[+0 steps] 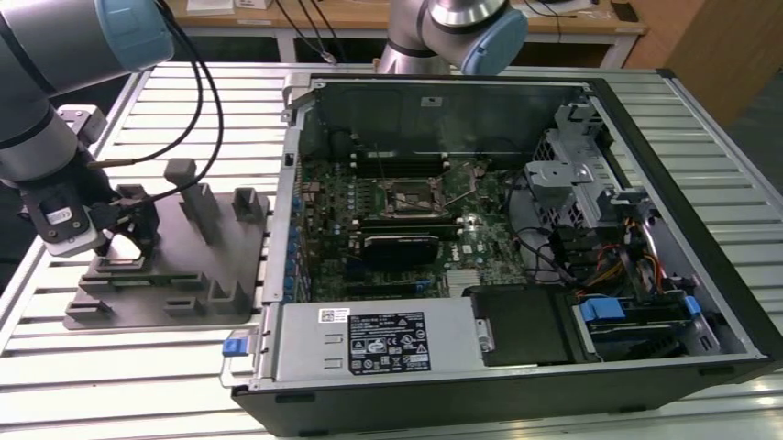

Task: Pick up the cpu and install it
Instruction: 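Pick up the cpu and move it towards the insertion slot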

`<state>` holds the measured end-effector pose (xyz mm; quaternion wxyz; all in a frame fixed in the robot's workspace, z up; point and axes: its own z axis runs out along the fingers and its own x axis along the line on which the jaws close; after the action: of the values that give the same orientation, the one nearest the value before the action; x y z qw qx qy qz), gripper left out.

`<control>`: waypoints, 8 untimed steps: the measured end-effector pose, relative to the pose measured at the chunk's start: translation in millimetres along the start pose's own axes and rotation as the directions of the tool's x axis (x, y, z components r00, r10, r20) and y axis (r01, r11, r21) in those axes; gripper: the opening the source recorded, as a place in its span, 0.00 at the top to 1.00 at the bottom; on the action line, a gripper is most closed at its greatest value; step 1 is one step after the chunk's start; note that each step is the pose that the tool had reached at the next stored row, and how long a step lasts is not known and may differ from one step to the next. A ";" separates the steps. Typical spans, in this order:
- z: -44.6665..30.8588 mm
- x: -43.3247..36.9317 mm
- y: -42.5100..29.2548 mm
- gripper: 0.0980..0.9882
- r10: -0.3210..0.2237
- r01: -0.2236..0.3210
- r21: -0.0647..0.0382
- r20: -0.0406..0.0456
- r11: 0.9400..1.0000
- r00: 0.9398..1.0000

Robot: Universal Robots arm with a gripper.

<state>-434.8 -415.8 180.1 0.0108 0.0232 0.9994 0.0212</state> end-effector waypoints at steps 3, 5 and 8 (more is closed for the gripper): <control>-1.3 -0.1 0.1 0.41 0.000 0.000 0.000 0.000 1.000 1.000; -1.3 -0.1 0.1 0.41 -0.001 0.001 0.000 0.000 1.000 1.000; -1.4 0.0 0.1 0.41 -0.001 0.001 0.000 0.000 1.000 1.000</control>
<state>-434.8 -415.8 181.5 0.0109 0.0226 0.9995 0.0212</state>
